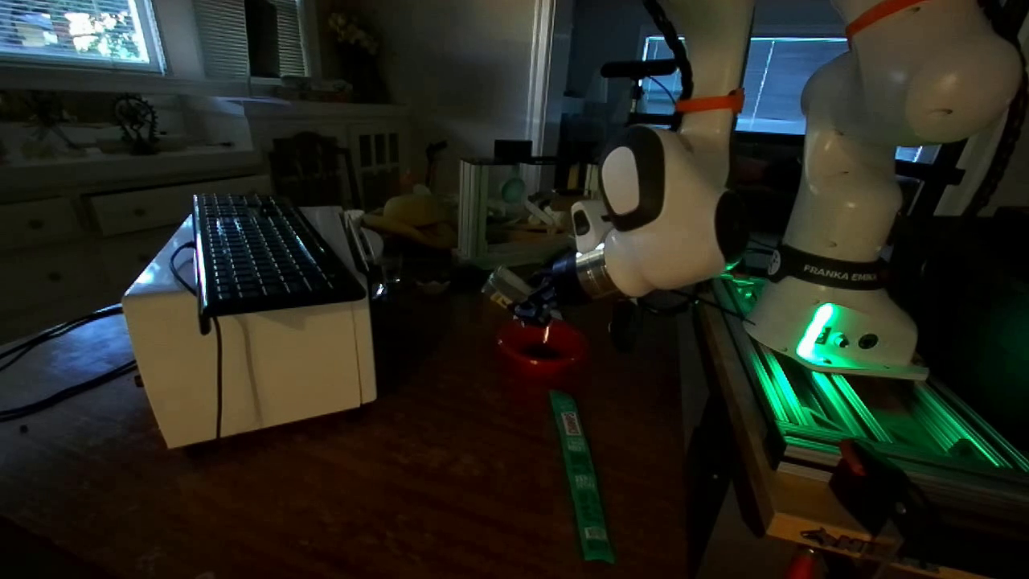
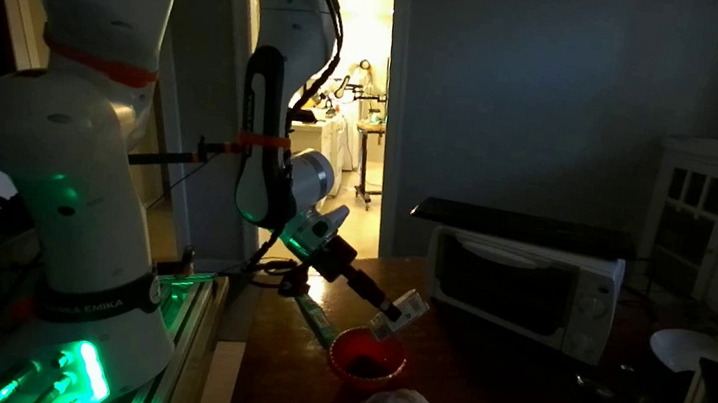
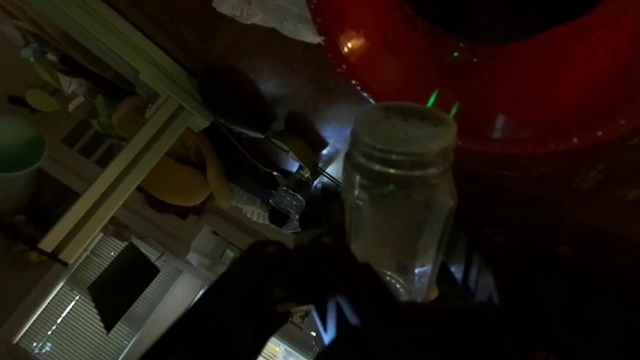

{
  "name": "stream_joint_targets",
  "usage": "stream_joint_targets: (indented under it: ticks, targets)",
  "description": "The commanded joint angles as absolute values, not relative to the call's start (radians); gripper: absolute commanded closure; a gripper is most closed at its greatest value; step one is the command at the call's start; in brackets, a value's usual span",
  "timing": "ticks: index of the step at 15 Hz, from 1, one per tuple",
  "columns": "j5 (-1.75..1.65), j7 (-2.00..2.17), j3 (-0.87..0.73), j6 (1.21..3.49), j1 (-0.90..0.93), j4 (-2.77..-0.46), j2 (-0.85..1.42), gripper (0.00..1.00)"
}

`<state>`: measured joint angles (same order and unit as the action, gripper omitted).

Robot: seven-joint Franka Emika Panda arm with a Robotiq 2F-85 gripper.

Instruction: Spray some salt contents into the red bowl

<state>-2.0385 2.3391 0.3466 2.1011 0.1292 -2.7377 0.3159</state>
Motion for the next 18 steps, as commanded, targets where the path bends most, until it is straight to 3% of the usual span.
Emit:
stream_joint_targets:
  ticks: [1, 9, 18]
  targets:
    - [-2.049, 2.250, 0.307, 2.278, 0.087, -2.760, 0.187, 0.76]
    - [-2.077, 2.037, 0.171, 2.644, 0.043, -2.768, 0.008, 0.76]
    - [-1.977, 1.623, 0.019, 3.025, -0.050, -2.691, -0.007, 0.76]
